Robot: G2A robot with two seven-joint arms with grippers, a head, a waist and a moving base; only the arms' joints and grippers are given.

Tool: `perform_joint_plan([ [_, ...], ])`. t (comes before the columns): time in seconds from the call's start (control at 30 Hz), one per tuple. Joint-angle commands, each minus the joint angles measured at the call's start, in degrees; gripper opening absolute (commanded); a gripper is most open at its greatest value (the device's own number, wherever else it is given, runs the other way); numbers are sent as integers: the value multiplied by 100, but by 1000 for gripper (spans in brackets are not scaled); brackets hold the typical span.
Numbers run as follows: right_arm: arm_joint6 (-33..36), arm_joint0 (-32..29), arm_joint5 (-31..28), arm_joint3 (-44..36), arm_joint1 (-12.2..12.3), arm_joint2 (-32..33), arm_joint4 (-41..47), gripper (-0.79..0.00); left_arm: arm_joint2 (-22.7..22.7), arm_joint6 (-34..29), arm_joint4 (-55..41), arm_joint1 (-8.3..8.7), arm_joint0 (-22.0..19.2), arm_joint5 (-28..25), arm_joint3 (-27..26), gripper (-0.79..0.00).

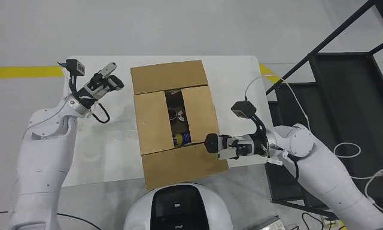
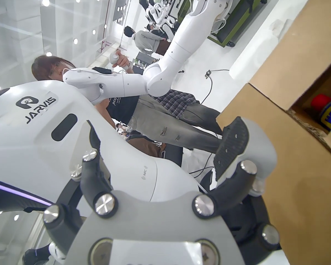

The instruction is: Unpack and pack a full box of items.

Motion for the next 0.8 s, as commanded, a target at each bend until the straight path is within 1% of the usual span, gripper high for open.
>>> perform_joint_plan([
  [0.0,-53,173,148,-97,-47,-160,-34,0,-206,-192,-75,54,314,103,-361,0],
  [0.17,-286,604,382,-110,-213,-691,-202,0,-439,-541,-185,133,781,224,-863,0],
  [0.27,-306,652,389,-80,-232,-744,-215,0,-444,-545,-237,144,920,233,-991,0],
  [0.63,-306,652,389,-80,-232,-744,-215,0,-418,-559,-321,142,953,231,-1015,0],
  [0.77,-681,601,527,33,-263,-739,-269,0,-418,-559,-321,142,953,231,-1015,0],
])
